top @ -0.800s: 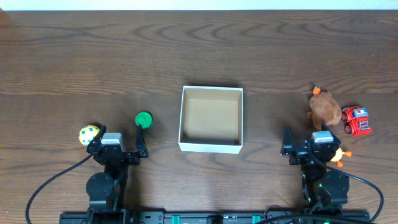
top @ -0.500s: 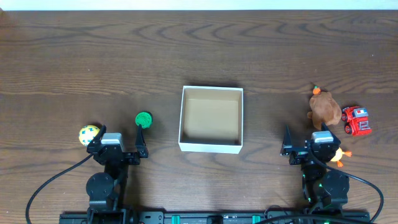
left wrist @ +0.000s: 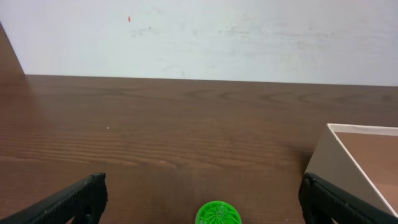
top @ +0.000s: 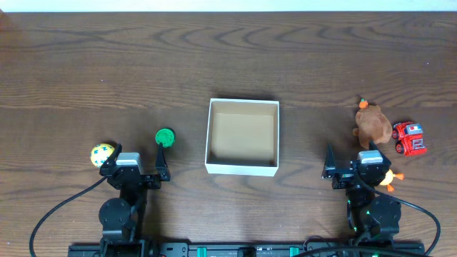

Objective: Pack container

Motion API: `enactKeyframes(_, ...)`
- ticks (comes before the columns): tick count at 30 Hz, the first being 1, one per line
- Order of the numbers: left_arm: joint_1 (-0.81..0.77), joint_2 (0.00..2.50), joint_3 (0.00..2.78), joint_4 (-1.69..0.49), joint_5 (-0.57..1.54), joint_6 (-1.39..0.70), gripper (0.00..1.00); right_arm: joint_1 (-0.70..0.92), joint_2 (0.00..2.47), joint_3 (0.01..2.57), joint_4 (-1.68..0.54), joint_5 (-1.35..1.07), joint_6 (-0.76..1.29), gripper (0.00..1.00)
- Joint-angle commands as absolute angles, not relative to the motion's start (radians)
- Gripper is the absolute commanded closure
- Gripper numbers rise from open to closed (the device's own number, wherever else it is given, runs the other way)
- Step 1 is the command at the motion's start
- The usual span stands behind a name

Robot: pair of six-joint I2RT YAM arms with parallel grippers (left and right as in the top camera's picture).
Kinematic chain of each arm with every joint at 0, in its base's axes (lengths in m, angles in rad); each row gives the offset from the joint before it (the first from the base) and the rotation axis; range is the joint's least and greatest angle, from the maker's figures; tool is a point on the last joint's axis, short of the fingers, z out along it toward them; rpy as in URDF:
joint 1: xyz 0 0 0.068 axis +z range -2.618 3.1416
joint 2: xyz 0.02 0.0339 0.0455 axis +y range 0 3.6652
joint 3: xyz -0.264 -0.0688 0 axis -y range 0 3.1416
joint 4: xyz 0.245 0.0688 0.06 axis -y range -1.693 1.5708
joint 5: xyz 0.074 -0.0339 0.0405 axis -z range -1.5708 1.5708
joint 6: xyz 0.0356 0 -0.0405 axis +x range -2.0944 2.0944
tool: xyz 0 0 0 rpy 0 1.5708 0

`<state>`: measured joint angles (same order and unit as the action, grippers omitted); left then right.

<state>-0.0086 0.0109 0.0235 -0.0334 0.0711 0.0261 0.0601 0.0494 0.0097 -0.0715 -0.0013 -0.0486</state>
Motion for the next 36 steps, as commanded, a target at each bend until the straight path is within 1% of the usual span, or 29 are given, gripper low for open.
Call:
enactKeyframes(1, -0.004, 0.006, 0.004, -0.063, 0.071, 0.022, 0.02, 0.053, 0.042, 0.006, -0.073, -0.004, -0.061, 0.01)
enactKeyframes(25, -0.004, 0.006, 0.004, -0.062, 0.071, 0.022, 0.02, 0.053, 0.042, 0.006, -0.073, -0.007, -0.058, 0.01)
enactKeyframes(31, -0.004, 0.006, 0.004, -0.062, 0.071, 0.02, 0.02, 0.053, 0.045, 0.006, -0.074, -0.008, 0.078, 0.01)
enactKeyframes(33, -0.004, 0.006, 0.004, -0.062, 0.071, -0.017, 0.02, 0.053, 0.046, 0.006, -0.073, -0.007, 0.123, 0.01)
enactKeyframes(36, -0.004, 0.006, 0.004, -0.062, 0.071, -0.064, 0.02, 0.053, 0.046, 0.006, -0.07, -0.007, 0.126, 0.01)
